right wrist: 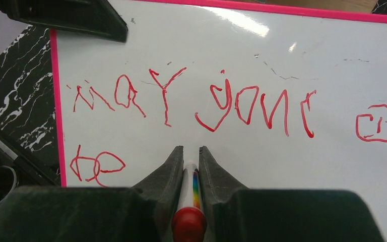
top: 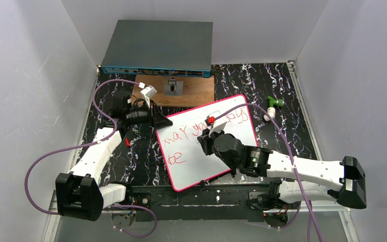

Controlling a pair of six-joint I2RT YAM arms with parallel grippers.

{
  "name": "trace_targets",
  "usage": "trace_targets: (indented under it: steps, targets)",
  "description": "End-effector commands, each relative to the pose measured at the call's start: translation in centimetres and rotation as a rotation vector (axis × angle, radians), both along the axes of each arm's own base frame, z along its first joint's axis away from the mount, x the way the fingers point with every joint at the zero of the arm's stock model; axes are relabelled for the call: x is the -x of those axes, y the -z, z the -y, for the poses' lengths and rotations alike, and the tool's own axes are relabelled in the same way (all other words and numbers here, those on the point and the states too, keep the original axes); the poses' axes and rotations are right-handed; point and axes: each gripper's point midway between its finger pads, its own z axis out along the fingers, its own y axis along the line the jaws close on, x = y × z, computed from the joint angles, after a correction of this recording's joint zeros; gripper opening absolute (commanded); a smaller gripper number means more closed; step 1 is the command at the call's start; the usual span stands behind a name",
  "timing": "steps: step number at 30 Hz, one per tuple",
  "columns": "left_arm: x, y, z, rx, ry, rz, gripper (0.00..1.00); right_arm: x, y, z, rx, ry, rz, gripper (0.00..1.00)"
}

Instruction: Write a sentence on the whiteboard

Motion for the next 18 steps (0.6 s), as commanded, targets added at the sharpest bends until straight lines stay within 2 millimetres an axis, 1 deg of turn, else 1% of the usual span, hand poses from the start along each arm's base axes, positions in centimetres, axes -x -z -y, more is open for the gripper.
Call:
trace_targets:
  steps: [1,12,18]
  targets:
    - [-1.8,1.1,-1.4,-0.124,-0.06,0.115,0.0,-0.9,-2.9,-1.4,-0.11,0.003,0.015,0.01]
    - [-1.8,1.1,-1.4,-0.125,-0.061,0.116,0.0,-1.2,-2.1,-3.6,-0.118,-0.034,-0.006,0.01]
    - [-1.8,1.1,-1.4,-0.126,-0.062,0.115,0.0,-1.0,-1.7,-4.2,-0.118,-0.047,-0.024,0.01]
